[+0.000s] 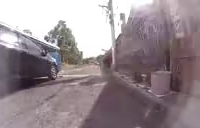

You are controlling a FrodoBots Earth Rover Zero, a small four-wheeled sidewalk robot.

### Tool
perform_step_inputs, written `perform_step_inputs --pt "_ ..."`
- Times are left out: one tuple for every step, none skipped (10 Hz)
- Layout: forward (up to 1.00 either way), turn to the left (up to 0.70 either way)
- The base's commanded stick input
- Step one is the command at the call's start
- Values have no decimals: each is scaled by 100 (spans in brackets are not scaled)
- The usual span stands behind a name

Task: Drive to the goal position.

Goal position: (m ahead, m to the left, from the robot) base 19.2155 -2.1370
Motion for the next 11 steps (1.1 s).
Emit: perform_step_inputs --pt "85 0" --pt "85 0" --pt "85 0" --pt "85 0" --pt "85 9" --pt "85 30" --pt "85 19" --pt "85 9" --pt "85 1" --pt "85 0" --pt "85 0"
